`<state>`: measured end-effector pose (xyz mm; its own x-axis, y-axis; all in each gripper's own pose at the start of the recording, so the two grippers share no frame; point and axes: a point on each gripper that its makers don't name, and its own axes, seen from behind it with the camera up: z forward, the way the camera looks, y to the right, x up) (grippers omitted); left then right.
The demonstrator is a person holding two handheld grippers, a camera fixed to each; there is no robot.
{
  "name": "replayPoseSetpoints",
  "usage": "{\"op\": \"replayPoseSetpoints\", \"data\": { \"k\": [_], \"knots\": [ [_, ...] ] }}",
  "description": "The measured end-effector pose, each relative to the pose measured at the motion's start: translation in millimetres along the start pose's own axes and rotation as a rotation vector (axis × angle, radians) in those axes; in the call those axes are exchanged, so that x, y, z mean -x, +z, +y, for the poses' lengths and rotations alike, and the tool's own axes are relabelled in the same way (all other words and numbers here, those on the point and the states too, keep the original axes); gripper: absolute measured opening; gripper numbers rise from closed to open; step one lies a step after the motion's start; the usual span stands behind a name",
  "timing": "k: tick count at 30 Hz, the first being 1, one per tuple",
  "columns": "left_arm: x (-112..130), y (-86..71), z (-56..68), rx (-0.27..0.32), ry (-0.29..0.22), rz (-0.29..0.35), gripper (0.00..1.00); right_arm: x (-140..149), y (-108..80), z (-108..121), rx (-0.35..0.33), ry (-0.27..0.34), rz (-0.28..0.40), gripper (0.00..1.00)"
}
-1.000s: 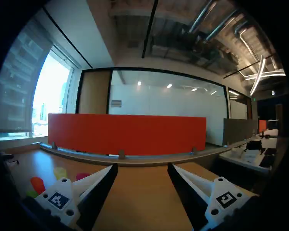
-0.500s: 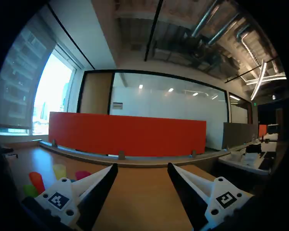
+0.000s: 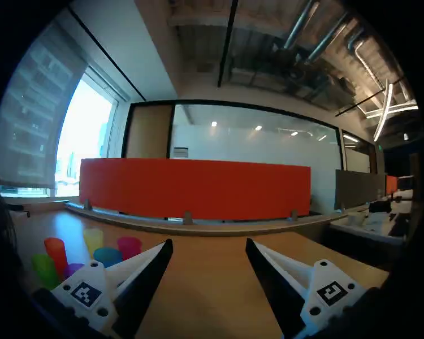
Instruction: Pour water
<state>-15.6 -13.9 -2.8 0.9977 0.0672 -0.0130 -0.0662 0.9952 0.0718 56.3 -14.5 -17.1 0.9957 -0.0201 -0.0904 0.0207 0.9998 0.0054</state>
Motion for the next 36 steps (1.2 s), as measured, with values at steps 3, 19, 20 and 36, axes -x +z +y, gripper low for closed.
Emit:
{"op": "replayPoseSetpoints", "data": {
  "k": [3, 19, 20, 36],
  "knots": [
    [0, 0.1, 0.0, 0.000, 0.001, 0.000, 0.99, 9, 0.2, 2, -0.008, 0.009, -0.007, 1.00],
    [0, 0.4, -0.5, 0.000, 0.000, 0.000, 0.99, 38, 4.9, 11, -0.013, 0.059, -0.038, 1.00],
    [0, 0.5, -0.4, 0.000, 0.000, 0.000, 0.99, 39, 5.1, 11, -0.013, 0.058, -0.040, 1.00],
    [0, 0.2, 0.0, 0.000, 0.000, 0.000, 0.99, 52, 6.6, 8, -0.013, 0.036, -0.074, 1.00]
  ]
}}
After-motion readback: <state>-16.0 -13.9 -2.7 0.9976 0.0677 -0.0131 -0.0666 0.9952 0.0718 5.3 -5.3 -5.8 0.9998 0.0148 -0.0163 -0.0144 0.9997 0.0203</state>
